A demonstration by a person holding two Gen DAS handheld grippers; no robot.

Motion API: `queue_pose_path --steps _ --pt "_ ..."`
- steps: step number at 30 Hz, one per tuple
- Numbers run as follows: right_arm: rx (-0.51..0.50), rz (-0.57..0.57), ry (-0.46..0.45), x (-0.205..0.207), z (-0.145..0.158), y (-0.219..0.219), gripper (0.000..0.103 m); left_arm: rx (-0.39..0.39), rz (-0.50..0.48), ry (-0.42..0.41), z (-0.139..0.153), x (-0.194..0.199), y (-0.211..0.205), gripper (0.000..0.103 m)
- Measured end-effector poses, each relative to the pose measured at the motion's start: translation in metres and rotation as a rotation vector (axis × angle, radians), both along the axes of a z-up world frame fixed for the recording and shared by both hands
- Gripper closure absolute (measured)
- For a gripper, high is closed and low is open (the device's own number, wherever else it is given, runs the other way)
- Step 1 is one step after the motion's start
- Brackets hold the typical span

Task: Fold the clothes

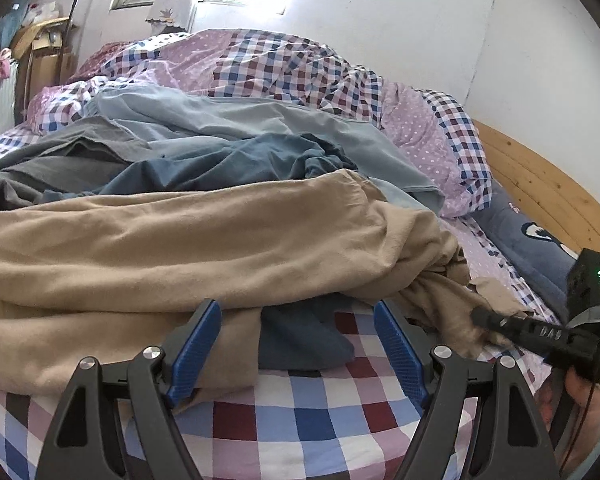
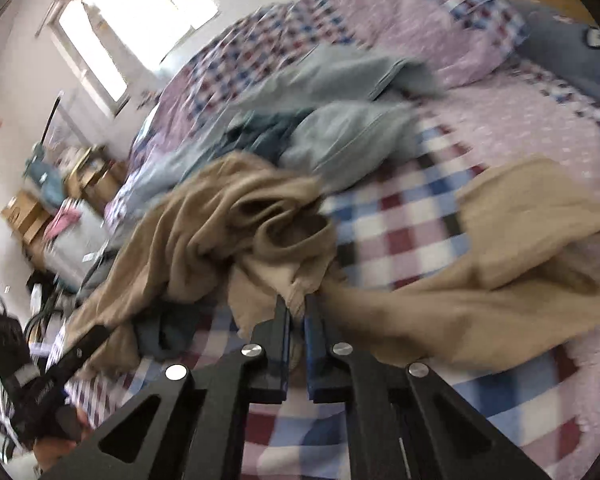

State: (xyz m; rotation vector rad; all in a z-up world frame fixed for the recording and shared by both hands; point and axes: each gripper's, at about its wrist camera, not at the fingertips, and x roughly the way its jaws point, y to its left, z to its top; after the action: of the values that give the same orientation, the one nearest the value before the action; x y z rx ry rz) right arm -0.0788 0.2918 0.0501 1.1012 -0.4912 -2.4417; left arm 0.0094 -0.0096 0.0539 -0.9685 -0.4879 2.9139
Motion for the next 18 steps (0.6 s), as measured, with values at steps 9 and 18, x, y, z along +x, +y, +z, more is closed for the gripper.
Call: queue_pose_path --steps 9,18 --pt "0.053 -0.263 0.167 0.015 0.034 0.037 0.099 0.013 0.01 0.01 0.001 -0.001 -0.004 0.021" --pt "0.124 -0.461 0.234 0.023 0.05 0.069 0.099 0.022 0.007 0.004 -0.001 -0.001 -0.006 0.023"
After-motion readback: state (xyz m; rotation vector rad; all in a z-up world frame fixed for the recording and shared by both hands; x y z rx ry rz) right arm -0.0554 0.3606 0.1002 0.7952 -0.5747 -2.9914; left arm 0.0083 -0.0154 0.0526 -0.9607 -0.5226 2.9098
